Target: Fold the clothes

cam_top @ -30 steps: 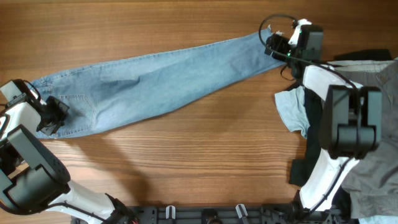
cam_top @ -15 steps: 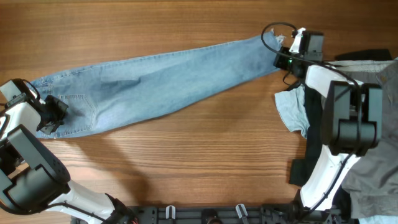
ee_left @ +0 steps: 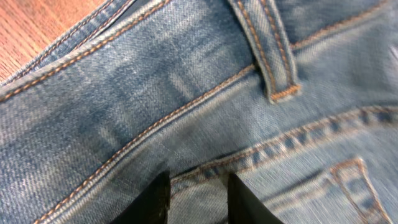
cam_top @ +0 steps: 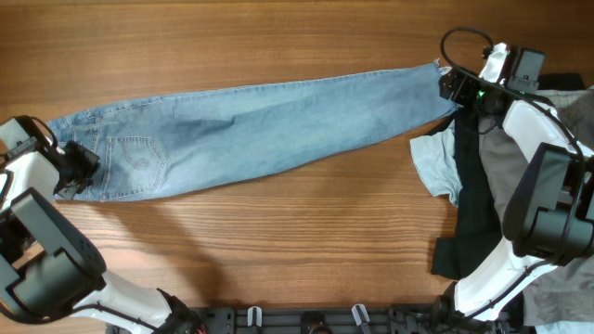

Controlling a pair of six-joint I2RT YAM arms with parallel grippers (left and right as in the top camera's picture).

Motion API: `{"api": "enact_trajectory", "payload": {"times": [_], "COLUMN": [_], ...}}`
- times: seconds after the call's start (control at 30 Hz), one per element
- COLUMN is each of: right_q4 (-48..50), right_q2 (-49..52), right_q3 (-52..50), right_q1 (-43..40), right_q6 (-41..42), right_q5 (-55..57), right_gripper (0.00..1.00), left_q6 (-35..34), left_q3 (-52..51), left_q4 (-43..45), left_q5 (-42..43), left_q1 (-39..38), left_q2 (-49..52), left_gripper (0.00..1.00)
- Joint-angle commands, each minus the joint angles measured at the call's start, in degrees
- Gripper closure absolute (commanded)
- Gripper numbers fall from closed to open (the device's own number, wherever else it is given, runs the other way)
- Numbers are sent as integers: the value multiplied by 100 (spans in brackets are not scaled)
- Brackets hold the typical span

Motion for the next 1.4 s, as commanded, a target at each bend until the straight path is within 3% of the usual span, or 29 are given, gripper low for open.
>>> {"api": "enact_trajectory", "payload": {"times": [0.0, 0.07, 0.1, 0.13, 0.23, 0.43, 0.5, 0.57, 0.67, 0.9, 1.13, 1.3, 1.33, 1.37], "right_q4": [-492, -1283, -1700, -2225, -3187, -2986, -2935, -3016, -3187, -3582, -3757, -3845, -3847, -3851], "right_q2": [-358, -474, -514, -535, -535, -444, -267, -184, -173, -173, -173, -173, -173, -173], "right_q3": [229, 625, 863, 1200, 2205, 2566, 2557, 2557, 2557, 2557, 2557, 2555, 2557, 2557], "right_q1": [61, 70, 87, 122, 282, 400, 404, 404, 404, 404, 404, 404, 404, 404], "right_q6": [175, 407, 393, 404, 138, -494, -785, -761, -293, 103, 103, 131, 232, 269], "right_q5": [-745, -739, -734, -645, -295, -37, -42, -44, -42, -39, -39, -42, -39, -39], "right_gripper": [24, 28, 23, 10, 0, 0, 0, 0, 0, 0, 1, 0, 0, 0], "left_q6": [439, 452, 479, 566, 758, 1078, 1497, 1784, 1888, 2844, 2846, 2846, 2844, 2844], "left_q3": [457, 610, 682, 758, 870, 914, 914, 914, 914, 914, 914, 914, 914, 914], "left_q4": [-299, -422, -498, -586, -697, -599, -319, -81, 387, 752, 1163, 1154, 1152, 1150], "left_q5": [144, 142, 142, 146, 136, -184, -275, -426, -734, -715, -542, 190, 192, 190], "left_q1": [70, 70, 70, 70, 13, -149, -155, -142, -111, -85, -42, 22, 22, 24], "left_q2": [-704, -997, -1130, -1272, -1545, -1419, -1226, -970, -481, 291, 531, 863, 918, 922], "left_gripper": [69, 70, 70, 68, 55, 44, 44, 41, 27, 25, 36, 46, 50, 62]}}
